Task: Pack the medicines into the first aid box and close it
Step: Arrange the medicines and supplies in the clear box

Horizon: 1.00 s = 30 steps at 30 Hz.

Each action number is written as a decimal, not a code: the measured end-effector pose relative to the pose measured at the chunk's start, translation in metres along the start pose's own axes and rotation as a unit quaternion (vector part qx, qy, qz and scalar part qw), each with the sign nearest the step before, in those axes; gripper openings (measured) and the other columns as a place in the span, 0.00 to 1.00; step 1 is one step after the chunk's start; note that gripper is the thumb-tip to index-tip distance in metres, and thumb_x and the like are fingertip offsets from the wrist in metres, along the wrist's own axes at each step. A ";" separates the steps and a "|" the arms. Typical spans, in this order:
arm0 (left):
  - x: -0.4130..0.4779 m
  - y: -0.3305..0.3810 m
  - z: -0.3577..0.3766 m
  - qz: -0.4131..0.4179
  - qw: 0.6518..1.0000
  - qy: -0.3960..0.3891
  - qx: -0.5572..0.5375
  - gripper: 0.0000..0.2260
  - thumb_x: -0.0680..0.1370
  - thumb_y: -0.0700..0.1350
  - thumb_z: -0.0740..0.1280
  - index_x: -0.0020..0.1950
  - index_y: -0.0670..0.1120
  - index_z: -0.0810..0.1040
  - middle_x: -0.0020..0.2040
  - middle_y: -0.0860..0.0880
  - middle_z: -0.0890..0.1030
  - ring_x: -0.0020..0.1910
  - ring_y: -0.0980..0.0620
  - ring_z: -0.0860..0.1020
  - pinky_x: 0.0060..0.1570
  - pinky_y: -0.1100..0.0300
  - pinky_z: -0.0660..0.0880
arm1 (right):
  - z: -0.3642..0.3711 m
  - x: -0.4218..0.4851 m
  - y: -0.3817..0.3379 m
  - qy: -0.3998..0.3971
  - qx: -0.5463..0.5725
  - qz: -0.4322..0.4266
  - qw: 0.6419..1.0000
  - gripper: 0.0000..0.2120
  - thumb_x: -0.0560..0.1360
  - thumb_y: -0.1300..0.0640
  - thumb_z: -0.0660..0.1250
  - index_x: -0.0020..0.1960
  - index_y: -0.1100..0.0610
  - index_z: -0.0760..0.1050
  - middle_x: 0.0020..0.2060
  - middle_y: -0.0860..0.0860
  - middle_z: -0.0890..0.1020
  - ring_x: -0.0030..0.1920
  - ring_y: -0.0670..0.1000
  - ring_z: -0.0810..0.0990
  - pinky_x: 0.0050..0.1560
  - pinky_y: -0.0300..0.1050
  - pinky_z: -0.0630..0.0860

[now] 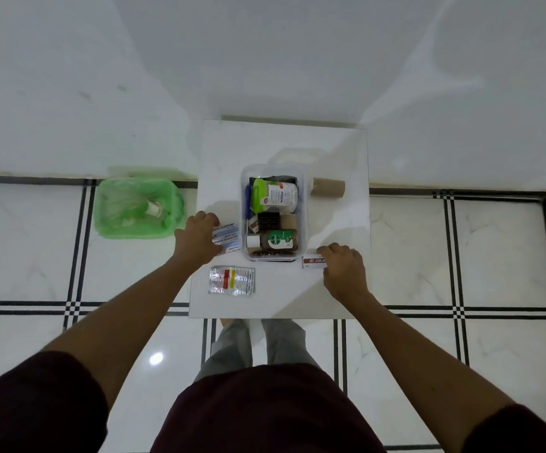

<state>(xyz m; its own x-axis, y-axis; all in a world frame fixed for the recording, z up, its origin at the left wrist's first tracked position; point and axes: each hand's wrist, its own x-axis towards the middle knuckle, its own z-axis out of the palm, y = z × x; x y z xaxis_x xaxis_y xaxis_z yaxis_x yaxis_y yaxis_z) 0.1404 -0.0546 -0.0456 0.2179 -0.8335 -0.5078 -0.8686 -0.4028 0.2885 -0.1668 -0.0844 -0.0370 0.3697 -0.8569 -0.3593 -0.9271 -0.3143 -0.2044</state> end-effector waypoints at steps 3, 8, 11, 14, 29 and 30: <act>0.003 -0.002 -0.002 0.008 0.996 0.022 -0.087 0.09 0.72 0.39 0.68 0.52 0.43 0.77 0.49 0.43 0.78 0.50 0.43 0.76 0.47 0.48 0.75 | -0.002 0.000 0.000 0.013 0.016 0.007 1.000 0.17 0.70 0.64 0.68 0.59 0.57 0.76 0.52 0.57 0.82 0.50 0.59 0.79 0.53 0.59 0.76; -0.007 -0.009 -0.015 0.015 0.983 0.073 -0.166 0.09 0.74 0.35 0.64 0.51 0.39 0.79 0.48 0.39 0.81 0.43 0.44 0.76 0.41 0.57 0.70 | -0.018 -0.004 -0.004 0.069 0.106 0.041 0.991 0.19 0.71 0.62 0.70 0.61 0.58 0.76 0.55 0.58 0.82 0.52 0.59 0.79 0.49 0.55 0.79; -0.017 -0.010 -0.029 -0.007 0.971 0.108 -0.213 0.07 0.75 0.37 0.64 0.51 0.38 0.77 0.46 0.41 0.80 0.41 0.45 0.75 0.40 0.58 0.67 | -0.031 -0.008 -0.004 0.127 0.142 0.025 0.981 0.21 0.68 0.64 0.73 0.61 0.60 0.76 0.53 0.60 0.82 0.51 0.60 0.80 0.45 0.55 0.82; -0.031 -0.006 -0.050 0.009 0.952 0.150 -0.267 0.08 0.70 0.42 0.64 0.47 0.40 0.76 0.41 0.46 0.79 0.34 0.48 0.73 0.31 0.60 0.68 | -0.050 -0.009 -0.009 0.181 0.158 0.014 0.971 0.21 0.68 0.63 0.74 0.60 0.59 0.76 0.54 0.58 0.82 0.52 0.59 0.79 0.47 0.53 0.81; -0.052 0.067 -0.040 0.229 0.940 0.097 -0.233 0.09 0.77 0.34 0.59 0.56 0.40 0.72 0.52 0.42 0.77 0.46 0.52 0.73 0.42 0.75 0.67 | -0.106 0.031 -0.056 0.128 0.156 -0.111 0.973 0.18 0.69 0.60 0.73 0.59 0.55 0.78 0.56 0.53 0.82 0.60 0.56 0.77 0.55 0.60 0.75; -0.051 0.067 -0.036 0.226 0.942 0.089 -0.229 0.09 0.77 0.34 0.59 0.56 0.39 0.72 0.52 0.41 0.76 0.47 0.51 0.73 0.42 0.74 0.67 | -0.106 0.036 -0.056 0.119 0.150 -0.106 0.976 0.18 0.69 0.60 0.72 0.59 0.54 0.78 0.57 0.52 0.82 0.61 0.55 0.76 0.55 0.60 0.74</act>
<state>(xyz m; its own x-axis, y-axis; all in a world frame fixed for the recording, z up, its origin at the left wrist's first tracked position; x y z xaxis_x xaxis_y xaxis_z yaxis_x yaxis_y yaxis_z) 0.0872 -0.0527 0.0288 -0.0223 -0.9930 -0.1161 -0.6155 -0.0779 0.7843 -0.1084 -0.1406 0.0584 0.4937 -0.8672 -0.0655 -0.7577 -0.3920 -0.5217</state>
